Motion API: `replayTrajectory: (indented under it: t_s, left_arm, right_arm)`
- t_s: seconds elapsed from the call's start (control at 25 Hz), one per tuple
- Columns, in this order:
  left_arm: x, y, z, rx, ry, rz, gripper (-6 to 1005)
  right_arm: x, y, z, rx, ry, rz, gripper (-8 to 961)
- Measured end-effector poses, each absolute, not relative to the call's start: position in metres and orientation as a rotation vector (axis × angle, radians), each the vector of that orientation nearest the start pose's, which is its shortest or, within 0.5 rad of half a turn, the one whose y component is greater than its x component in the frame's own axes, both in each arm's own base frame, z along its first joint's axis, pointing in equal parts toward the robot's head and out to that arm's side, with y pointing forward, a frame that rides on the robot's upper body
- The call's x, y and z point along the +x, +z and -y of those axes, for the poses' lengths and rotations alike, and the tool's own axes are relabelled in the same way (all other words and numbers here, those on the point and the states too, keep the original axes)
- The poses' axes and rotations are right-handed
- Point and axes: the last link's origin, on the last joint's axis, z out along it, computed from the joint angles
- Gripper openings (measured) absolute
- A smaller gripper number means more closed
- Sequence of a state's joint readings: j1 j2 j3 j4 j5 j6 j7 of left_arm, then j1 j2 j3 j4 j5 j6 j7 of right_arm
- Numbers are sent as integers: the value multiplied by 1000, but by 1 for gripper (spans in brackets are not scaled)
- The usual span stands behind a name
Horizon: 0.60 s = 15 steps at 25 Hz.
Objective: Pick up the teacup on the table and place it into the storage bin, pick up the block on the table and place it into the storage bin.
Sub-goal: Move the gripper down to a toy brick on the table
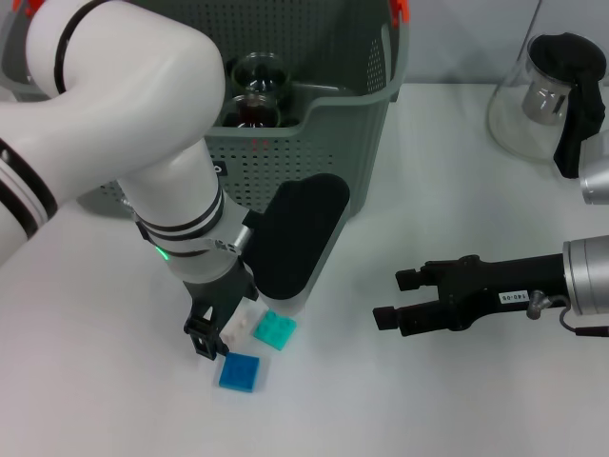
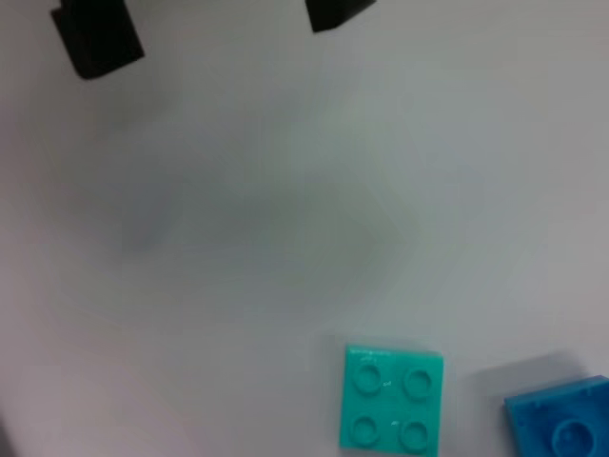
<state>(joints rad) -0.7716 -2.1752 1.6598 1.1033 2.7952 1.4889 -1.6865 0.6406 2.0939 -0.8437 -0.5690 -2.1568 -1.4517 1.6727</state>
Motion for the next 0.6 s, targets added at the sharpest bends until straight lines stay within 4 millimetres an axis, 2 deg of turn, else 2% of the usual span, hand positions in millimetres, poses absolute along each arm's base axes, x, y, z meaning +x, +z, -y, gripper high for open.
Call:
replayTrajectory:
  t_s: [0.2,0.6]
  left_arm:
    - [-163,-82,-342,-2924,1110,-667,776]
    - [-167,-81,-349,-2926,1131,-610,616]
  right_arm:
    - [248,-49,-334,-2891,409,-972,915]
    - [249,-49,-334,-2892,409,-971,915]
